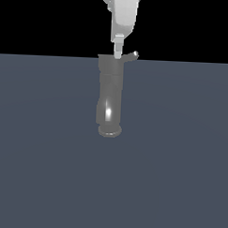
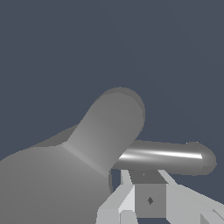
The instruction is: Turn on the faucet by rotating a designated handle.
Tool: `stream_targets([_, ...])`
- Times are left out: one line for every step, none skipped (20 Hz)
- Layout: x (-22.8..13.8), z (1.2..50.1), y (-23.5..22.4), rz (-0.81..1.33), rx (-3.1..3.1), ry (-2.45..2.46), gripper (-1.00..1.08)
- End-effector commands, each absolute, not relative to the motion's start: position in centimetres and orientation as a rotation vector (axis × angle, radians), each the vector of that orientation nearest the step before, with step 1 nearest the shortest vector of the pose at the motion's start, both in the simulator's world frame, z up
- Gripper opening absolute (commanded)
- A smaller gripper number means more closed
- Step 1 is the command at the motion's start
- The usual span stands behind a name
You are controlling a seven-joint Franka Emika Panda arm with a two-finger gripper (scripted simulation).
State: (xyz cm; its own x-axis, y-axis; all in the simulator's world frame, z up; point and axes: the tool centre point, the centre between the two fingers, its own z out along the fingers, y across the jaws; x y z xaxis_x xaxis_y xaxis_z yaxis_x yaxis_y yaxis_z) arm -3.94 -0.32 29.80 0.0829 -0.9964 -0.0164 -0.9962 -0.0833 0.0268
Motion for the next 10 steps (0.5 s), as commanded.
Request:
stream_targets([-2.7, 29.8, -1.4, -0.030, 2.295, -2.146, -1.00])
stream_targets([-2.4, 29.8, -1.6, -0.029, 2.292, -2.149, -1.00])
stream_targets([-2.2, 29.8, -1.8, -0.027, 2.289, -2.152, -1.00])
stream_targets([-1.9, 29.8, -2.1, -0.026, 2.286, -2.156, -1.00])
stream_targets([-1.6, 29.8, -2.3, -0.025, 2.283, -2.159, -1.00])
stream_targets([-1.4, 29.8, -2.5, -0.024, 2.279, -2.162, -1.00])
stream_targets([-1.1, 29.8, -2.8, -0.022, 2.276, -2.166, -1.00])
stream_targets([-0.9, 29.8, -3.0, -0.021, 2.273, -2.169, -1.00])
stream_targets([-0.6, 29.8, -3.2, -0.020, 2.270, -2.172, -1.00])
stream_targets([-0.4, 29.8, -3.4, -0.019, 2.267, -2.175, -1.00])
